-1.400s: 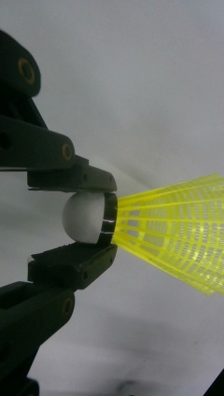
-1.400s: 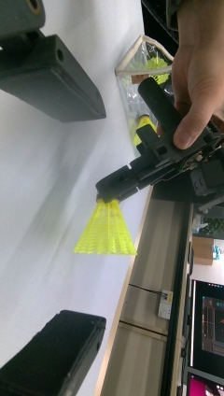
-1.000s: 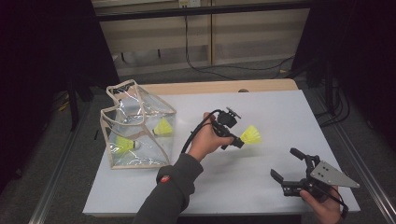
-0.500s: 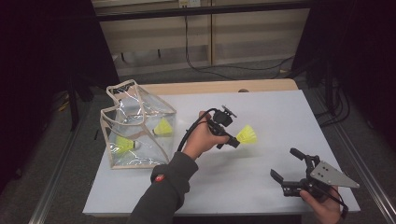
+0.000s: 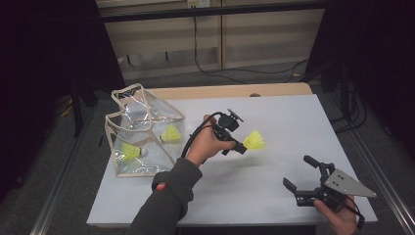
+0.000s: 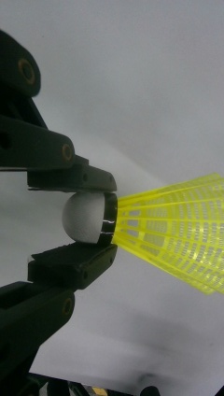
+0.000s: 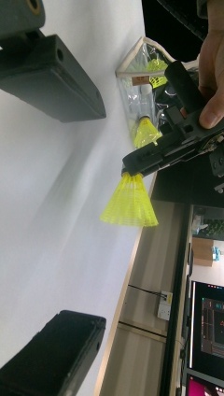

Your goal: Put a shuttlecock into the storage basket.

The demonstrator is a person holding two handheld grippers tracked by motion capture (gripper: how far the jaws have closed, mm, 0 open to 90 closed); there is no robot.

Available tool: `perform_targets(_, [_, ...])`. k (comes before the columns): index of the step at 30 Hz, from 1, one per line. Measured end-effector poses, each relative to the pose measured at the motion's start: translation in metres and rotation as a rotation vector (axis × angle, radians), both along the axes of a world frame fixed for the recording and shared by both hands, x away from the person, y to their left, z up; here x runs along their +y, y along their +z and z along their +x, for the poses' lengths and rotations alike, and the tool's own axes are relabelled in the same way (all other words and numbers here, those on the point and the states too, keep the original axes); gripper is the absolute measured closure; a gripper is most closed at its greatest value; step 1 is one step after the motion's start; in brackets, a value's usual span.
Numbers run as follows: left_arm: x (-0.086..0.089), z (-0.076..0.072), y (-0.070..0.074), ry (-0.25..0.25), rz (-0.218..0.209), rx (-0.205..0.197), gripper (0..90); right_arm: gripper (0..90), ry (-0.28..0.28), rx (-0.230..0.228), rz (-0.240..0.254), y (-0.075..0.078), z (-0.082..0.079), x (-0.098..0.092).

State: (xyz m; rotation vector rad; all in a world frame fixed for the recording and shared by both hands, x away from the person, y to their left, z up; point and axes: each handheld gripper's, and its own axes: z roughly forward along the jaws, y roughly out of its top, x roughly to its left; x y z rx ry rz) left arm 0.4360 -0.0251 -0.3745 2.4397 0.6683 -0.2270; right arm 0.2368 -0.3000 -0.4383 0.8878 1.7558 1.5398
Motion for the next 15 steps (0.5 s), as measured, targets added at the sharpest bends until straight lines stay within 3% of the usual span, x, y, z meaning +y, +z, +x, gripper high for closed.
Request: perform_targets(15, [0.0095, 0.0025, 0.0069, 0.018, 0.018, -0.001, 64.3, 2.0, 0.002, 0.0, -0.002, 0.0001, -0.0002, 0.0005])
